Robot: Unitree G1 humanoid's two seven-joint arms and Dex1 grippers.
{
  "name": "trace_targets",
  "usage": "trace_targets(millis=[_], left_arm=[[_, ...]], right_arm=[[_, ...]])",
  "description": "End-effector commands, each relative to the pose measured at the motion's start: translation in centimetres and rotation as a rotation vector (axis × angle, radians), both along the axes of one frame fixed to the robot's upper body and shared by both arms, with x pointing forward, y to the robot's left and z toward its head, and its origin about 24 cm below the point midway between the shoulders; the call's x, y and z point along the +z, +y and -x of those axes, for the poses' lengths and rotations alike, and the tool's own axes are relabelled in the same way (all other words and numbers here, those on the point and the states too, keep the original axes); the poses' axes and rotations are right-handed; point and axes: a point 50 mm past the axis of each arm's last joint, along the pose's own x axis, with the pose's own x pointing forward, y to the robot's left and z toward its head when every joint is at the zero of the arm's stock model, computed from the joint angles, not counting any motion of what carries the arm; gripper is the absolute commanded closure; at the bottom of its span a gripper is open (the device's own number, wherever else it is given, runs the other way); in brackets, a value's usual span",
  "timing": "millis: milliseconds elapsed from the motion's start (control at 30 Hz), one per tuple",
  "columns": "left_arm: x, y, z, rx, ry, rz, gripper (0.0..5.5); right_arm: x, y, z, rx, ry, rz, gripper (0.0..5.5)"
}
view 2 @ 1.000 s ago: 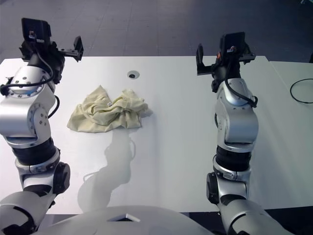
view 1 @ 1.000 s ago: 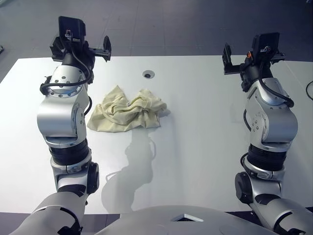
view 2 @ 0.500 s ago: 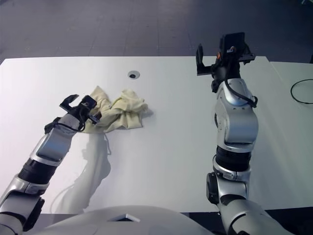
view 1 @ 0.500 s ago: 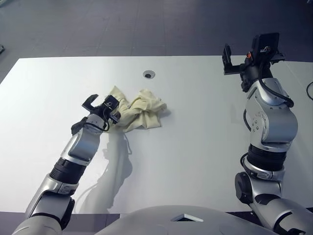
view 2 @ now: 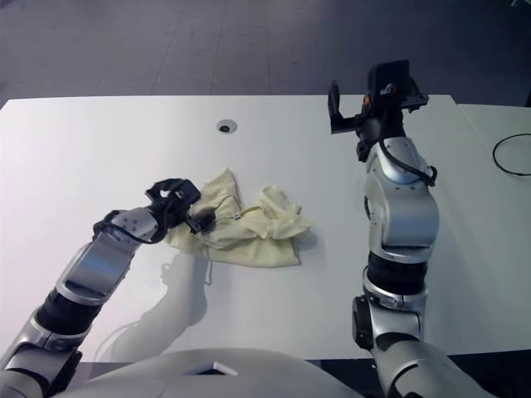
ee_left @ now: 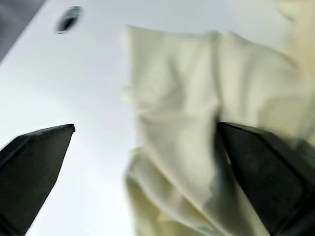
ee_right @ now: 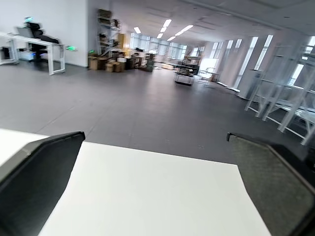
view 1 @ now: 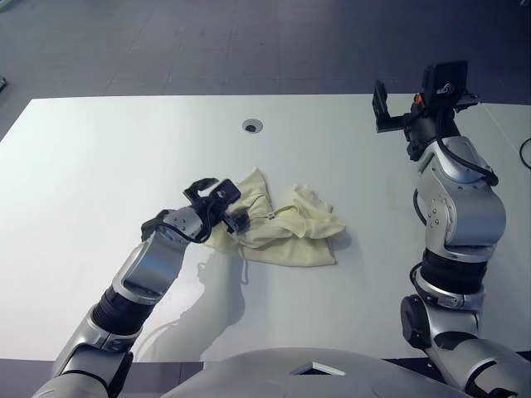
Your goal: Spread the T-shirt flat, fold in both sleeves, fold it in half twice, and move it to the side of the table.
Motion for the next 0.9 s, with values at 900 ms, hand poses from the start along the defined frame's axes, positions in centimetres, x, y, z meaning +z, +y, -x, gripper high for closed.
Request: trace_targets(millis=[900], left_arm=[[9.0, 1.7, -0.2, 0.185, -0.217, 0.185, 0.1]], right_arm=[[-9.3, 4.5, 8.7, 0.74, 0.29, 0.815, 1.01]])
